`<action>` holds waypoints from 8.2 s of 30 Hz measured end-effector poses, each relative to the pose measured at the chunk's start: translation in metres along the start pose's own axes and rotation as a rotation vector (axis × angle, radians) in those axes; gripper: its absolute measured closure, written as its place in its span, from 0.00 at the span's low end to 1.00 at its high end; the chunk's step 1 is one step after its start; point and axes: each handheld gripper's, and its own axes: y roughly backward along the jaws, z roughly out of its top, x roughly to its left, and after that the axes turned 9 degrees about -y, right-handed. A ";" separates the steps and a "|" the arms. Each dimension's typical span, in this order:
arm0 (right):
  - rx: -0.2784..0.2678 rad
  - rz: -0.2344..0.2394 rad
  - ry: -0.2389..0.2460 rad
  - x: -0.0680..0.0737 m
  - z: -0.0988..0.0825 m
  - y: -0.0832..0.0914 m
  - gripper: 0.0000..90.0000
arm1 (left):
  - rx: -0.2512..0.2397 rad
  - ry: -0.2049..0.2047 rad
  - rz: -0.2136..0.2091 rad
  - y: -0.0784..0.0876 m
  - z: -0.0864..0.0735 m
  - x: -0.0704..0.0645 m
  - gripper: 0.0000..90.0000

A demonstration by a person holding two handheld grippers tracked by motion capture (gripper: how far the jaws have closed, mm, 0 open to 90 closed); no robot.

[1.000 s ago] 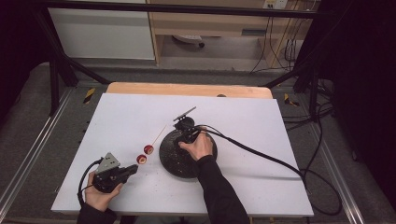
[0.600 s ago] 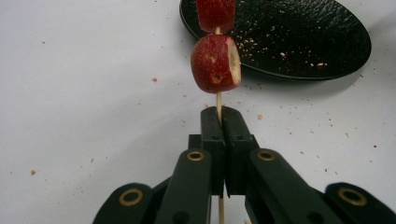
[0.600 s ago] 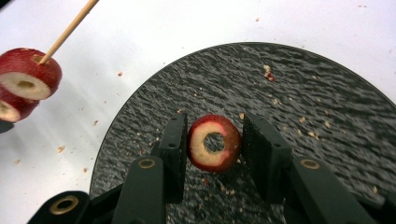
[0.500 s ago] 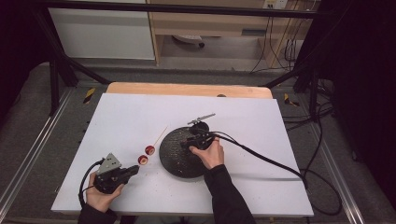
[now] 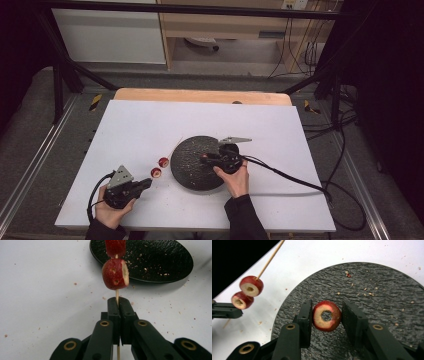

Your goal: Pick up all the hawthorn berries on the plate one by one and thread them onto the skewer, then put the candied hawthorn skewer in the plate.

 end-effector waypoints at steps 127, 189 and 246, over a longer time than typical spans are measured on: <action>-0.701 0.261 -0.354 -0.012 0.006 0.015 0.69 | -0.152 0.053 0.013 -0.056 0.060 -0.072 0.98; -0.134 0.013 0.136 -0.025 0.004 0.056 0.01 | -0.087 0.043 0.001 -0.047 0.058 -0.044 0.98; 0.021 -0.070 0.205 -0.107 -0.070 0.117 0.01 | 0.257 -0.074 -0.051 -0.091 0.095 -0.032 0.98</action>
